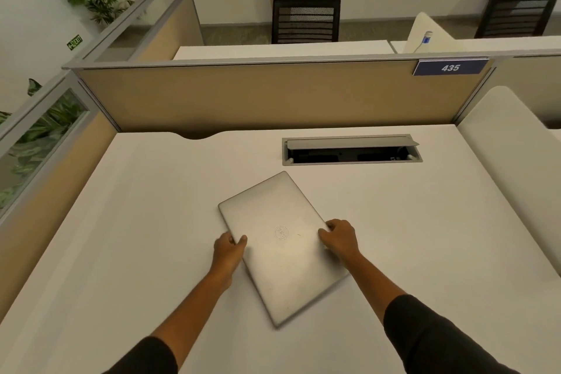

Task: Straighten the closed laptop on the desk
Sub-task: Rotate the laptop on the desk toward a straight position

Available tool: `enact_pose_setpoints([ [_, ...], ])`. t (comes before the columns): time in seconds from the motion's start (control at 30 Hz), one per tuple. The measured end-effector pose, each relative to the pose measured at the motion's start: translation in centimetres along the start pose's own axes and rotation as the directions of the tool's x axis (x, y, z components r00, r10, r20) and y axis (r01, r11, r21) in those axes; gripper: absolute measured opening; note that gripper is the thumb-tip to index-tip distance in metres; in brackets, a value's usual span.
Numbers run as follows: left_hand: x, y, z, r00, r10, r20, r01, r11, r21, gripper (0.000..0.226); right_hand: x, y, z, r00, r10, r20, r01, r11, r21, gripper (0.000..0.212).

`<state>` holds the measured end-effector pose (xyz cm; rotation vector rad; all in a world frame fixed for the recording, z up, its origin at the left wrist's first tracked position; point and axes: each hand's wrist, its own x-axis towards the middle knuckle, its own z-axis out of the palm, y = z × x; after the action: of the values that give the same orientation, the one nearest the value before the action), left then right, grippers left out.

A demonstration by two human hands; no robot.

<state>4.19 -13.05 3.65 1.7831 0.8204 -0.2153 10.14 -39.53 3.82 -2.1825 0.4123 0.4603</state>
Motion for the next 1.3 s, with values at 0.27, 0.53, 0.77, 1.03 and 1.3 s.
enact_pose_setpoints([
  [0.27, 5.2, 4.3, -1.6, 0.999, 0.033, -0.026, -0.027, 0.978, 0.209, 0.047, -2.3, 3.2, -1.1, 0.985, 0.151, -0.085, -0.156, 0.986, -0.058, 0.033],
  [0.53, 7.8, 6.2, -2.3, 0.997, 0.064, 0.044, -0.074, 0.955, 0.289, 0.060, -2.9, 5.1, -0.9, 0.961, 0.255, -0.108, -0.262, 0.963, -0.059, 0.025],
  [0.77, 9.5, 5.9, -2.0, 1.000, 0.027, 0.004, -0.027, 0.966, 0.259, 0.020, -2.5, 5.3, -0.1, 0.937, 0.329, -0.120, -0.312, 0.940, 0.138, 0.033],
  [1.03, 10.1, 4.2, -2.7, 0.994, -0.009, -0.110, 0.027, 0.986, 0.166, 0.051, -1.3, 4.6, 0.0, 0.937, 0.309, -0.165, -0.272, 0.938, 0.214, 0.026],
  [1.3, 8.8, 1.6, -3.9, 0.985, -0.090, -0.149, 0.099, 0.994, 0.053, 0.038, 2.1, 2.1, -1.5, 0.958, 0.247, -0.147, -0.223, 0.961, 0.162, 0.031],
])
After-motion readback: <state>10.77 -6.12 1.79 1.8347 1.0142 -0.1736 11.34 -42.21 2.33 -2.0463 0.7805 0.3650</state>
